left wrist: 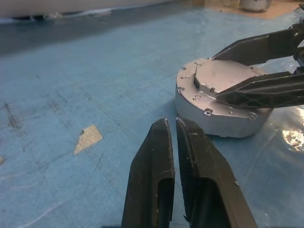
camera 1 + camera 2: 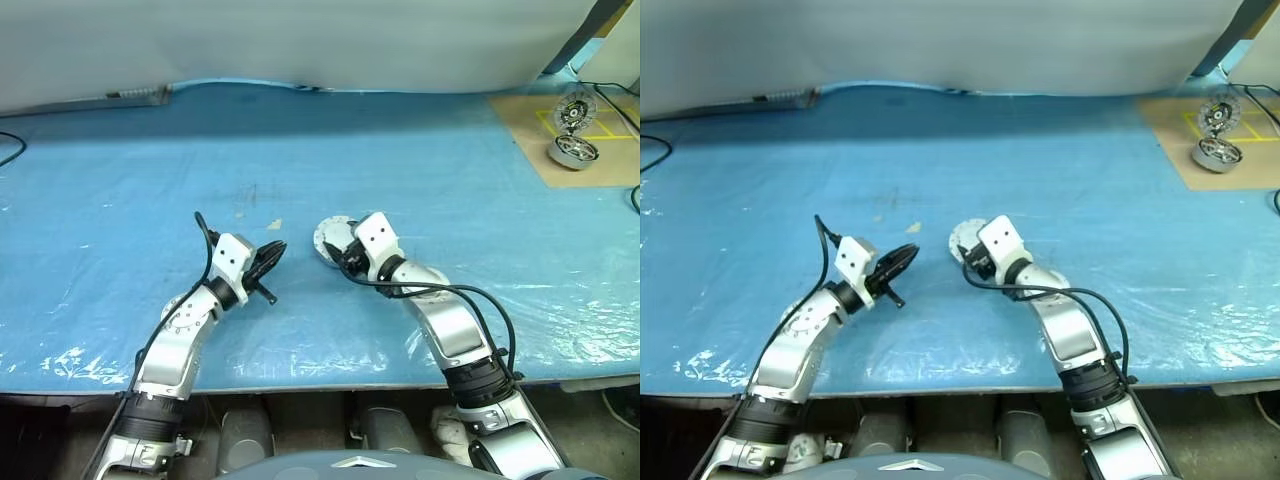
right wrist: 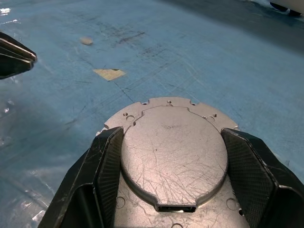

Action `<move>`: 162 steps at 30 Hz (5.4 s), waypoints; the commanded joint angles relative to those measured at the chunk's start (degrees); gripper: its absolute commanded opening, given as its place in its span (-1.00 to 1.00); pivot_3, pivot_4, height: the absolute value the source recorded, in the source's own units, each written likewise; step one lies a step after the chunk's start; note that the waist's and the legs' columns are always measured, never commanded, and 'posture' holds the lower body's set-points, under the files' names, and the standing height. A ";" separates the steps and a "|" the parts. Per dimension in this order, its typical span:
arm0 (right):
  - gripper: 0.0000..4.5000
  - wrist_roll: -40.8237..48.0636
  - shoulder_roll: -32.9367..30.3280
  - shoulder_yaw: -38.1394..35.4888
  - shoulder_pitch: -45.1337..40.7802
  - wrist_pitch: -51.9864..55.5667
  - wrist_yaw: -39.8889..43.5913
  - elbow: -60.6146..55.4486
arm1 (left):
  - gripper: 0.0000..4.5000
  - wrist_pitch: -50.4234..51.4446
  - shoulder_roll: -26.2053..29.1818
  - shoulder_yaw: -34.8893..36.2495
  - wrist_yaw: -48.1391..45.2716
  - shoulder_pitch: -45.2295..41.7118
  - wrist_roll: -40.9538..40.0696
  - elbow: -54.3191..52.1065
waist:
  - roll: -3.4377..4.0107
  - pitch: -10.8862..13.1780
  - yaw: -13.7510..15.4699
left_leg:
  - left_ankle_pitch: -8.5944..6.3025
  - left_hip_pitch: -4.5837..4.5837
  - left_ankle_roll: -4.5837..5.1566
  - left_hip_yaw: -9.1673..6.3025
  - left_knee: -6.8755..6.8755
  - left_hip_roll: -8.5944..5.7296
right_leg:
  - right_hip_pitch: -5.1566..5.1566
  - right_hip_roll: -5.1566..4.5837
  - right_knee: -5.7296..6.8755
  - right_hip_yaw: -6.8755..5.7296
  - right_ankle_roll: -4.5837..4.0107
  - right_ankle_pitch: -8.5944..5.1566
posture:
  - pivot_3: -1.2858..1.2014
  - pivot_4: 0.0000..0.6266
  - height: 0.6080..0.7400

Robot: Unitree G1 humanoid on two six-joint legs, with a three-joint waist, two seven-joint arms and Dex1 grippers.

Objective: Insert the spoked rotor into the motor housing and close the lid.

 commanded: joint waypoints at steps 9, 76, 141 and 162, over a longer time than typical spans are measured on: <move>0.31 -1.53 0.35 1.53 0.00 2.28 -0.22 2.40 | -0.88 27.24 -3.58 2.64 -1.86 -21.22 -13.82 8.36 | -0.01 -0.02 -0.18 | 0.01 0.27 -0.01 0.03 0.03 -0.06 | 0.13 0.00 0.05 0.11 -0.02 0.01 | 0.03 -0.52 1.00; 0.99 34.52 13.26 -30.14 -1.88 32.64 -13.78 -6.52 | -0.88 29.06 -4.55 -5.35 -1.99 -23.34 -4.54 13.39 | 0.03 0.01 0.62 | -0.02 0.15 0.01 -0.01 -0.28 -0.09 | 0.05 -0.02 -0.34 0.01 0.07 -0.05 | 0.03 -0.52 1.00; 0.16 73.01 14.23 -36.58 5.88 41.91 -30.88 -1.37 | -0.88 32.71 -4.80 1.79 0.19 -26.01 -7.73 14.25 | 0.10 0.01 0.67 | 0.04 -0.18 -0.09 -0.07 -0.86 -0.13 | 0.06 0.00 -0.89 -0.18 0.39 0.11 | 0.03 -0.52 1.00; 0.44 83.92 10.20 -34.81 10.52 40.70 -33.05 -2.84 | -0.88 32.08 -6.11 4.01 -1.75 -25.89 -11.65 11.71 | 0.09 0.00 1.81 | 0.04 -0.21 -0.09 -0.08 -0.79 -0.13 | 0.10 0.00 -0.88 -0.18 0.41 0.13 | 0.03 -0.52 1.00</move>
